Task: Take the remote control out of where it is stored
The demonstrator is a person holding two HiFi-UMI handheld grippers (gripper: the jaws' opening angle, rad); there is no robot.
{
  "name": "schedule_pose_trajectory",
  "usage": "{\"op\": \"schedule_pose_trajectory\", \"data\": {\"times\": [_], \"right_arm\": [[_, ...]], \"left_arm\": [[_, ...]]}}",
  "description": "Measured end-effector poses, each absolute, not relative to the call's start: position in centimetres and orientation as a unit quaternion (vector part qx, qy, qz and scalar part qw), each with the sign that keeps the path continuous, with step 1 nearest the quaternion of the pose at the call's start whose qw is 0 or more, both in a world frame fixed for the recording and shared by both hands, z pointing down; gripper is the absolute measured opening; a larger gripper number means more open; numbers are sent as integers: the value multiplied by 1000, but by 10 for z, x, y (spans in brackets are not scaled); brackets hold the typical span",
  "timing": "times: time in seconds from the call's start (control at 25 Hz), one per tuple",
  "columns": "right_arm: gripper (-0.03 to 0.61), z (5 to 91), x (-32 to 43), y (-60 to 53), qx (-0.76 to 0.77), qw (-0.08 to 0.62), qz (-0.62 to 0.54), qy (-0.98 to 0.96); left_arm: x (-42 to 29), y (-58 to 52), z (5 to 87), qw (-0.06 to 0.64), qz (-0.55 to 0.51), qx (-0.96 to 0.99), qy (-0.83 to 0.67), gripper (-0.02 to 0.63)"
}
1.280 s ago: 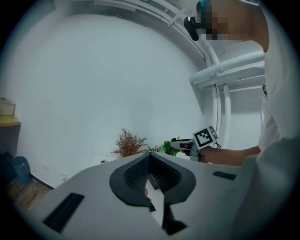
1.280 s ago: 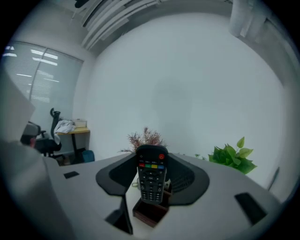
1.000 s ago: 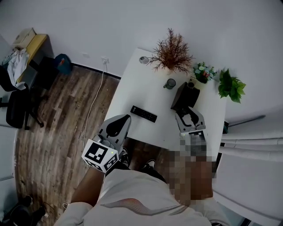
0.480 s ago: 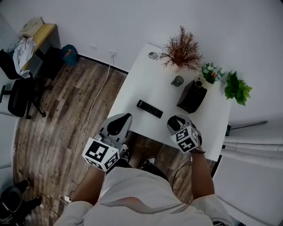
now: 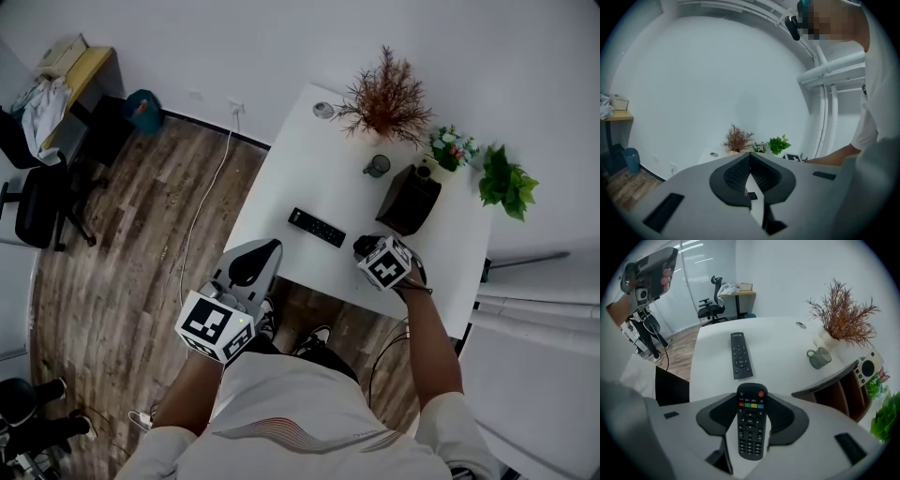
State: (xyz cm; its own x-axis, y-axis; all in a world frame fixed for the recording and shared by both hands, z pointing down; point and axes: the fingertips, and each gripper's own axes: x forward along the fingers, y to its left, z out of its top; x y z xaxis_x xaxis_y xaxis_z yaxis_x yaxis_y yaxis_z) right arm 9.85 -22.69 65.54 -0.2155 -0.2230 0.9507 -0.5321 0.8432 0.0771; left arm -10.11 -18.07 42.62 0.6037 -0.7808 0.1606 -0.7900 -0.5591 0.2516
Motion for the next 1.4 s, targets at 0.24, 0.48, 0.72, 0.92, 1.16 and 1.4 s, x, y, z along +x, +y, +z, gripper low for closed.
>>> {"op": "schedule_pose_trajectory", "data": {"times": [0.24, 0.48, 0.72, 0.92, 1.16, 1.4], "right_arm": [[202, 686, 107, -232, 214, 605, 167, -749], [202, 692, 110, -237, 210, 603, 172, -750], [222, 683, 105, -237, 209, 579, 169, -769], [225, 618, 100, -250, 293, 462, 150, -823], [217, 525, 110, -236, 380, 307, 99, -867], [125, 454, 139, -209, 459, 186, 47, -868]], "left_arm": [[-108, -188, 434, 161, 20, 879, -448, 9], [-114, -197, 440, 174, 16, 874, -453, 9], [-108, -200, 437, 170, 20, 877, -448, 9], [-96, -200, 420, 151, 19, 885, -440, 9], [-74, -192, 392, 118, 17, 896, -427, 9], [-46, -188, 372, 84, 16, 906, -414, 9]]}}
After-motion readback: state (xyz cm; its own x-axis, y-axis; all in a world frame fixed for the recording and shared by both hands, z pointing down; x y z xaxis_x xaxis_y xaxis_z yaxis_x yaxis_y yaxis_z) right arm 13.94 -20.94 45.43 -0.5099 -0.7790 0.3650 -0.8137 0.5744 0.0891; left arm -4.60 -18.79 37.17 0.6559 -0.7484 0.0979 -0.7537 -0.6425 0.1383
